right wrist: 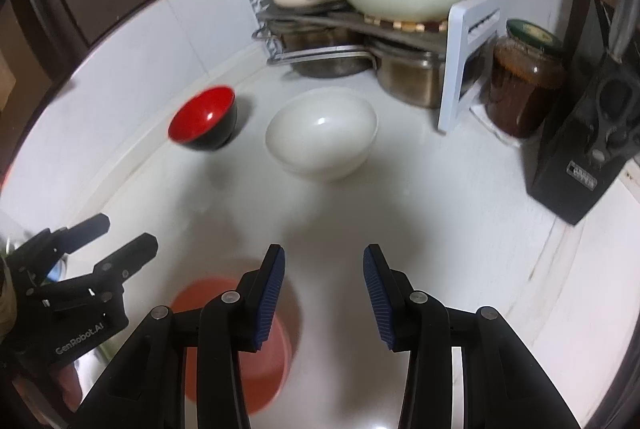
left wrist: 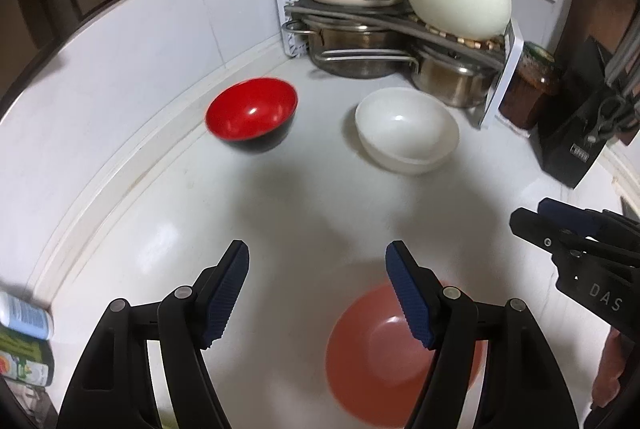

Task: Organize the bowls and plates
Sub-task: 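Move both grippers to the cream-white bowl rim and close them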

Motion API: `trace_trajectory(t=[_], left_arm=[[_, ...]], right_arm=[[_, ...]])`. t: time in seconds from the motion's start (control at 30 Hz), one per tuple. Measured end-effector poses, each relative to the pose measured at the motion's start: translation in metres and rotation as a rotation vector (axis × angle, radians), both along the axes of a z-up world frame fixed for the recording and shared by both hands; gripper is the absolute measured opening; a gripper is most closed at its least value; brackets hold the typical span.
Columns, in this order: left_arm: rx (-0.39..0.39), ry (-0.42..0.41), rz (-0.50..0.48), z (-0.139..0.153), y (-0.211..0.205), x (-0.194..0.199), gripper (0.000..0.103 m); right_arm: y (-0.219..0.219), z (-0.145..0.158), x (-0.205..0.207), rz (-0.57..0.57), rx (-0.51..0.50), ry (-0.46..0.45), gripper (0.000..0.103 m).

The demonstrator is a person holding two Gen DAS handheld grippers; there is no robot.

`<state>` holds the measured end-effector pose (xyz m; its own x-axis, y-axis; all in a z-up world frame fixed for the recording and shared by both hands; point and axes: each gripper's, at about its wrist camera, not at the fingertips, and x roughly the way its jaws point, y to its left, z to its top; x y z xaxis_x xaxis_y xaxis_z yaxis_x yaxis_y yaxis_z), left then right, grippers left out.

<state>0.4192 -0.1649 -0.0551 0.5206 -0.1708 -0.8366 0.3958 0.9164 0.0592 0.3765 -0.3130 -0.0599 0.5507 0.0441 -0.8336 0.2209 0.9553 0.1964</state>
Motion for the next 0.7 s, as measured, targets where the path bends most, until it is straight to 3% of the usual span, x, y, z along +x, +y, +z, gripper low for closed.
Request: trace_trajectory(t=[0.4,0.7], left_arm=[[-0.025,-0.012,-0.031,0.008,-0.033,0.054,0.07],[-0.034,0.02,-0.076,-0.015,-0.061,0.104,0.069]], right_arm=[[-0.029,0.007,0.048,-0.044,-0.02,-0.037,0.042],[-0.048,-0.015,0.085,-0.076,-0.018,-0.03,0.042]])
